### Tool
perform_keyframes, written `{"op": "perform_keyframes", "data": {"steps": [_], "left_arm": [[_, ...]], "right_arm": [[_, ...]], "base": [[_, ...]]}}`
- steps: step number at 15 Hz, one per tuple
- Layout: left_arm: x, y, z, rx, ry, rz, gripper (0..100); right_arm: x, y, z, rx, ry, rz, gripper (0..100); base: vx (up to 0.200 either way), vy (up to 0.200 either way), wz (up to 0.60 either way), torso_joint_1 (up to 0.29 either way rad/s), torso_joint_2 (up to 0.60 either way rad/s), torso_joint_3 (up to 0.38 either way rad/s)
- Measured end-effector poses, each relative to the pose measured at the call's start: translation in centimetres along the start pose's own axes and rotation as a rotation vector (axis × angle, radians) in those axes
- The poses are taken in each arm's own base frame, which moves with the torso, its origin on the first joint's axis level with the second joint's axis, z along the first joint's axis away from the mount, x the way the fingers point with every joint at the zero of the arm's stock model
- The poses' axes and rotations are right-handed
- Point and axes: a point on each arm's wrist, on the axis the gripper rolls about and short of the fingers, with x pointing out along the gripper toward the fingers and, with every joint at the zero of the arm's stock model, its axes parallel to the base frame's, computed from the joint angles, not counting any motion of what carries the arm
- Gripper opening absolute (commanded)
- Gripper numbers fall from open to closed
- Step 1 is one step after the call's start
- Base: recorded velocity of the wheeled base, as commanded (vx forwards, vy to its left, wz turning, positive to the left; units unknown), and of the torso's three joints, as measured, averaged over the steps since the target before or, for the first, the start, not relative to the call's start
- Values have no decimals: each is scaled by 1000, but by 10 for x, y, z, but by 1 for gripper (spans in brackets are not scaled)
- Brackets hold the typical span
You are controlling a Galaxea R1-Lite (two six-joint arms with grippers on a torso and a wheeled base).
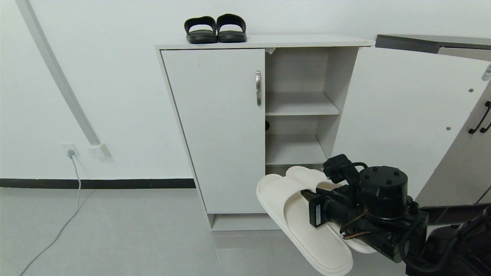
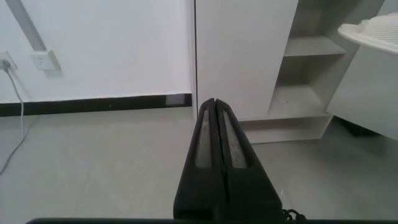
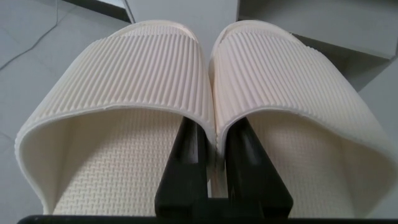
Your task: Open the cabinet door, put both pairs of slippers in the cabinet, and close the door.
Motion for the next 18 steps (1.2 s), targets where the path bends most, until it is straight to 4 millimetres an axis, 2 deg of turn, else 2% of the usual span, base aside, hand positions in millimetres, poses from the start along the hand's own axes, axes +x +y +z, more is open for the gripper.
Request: {"op": "perform_keyframes", "data": {"steps": [4,8,15,18], "left_arm": [[0,0,0,14,-3,-5,0],[0,0,0,6,-3,-12,0],[0,0,0,8,-3,-11,0],[0,0,0,7,-4,-11,0]], "right_arm": [[1,13,4,-25,-25,-33,0],[12,26,15,-14,-84,-124,0],[48,45,6,18,-106,-292,0],[53,49,0,11,-94,-290,0]], "base": [[0,0,0,0,0,0],[0,0,0,0,0,0],[0,0,0,0,0,0],[0,-200,0,1,-1,2]]}}
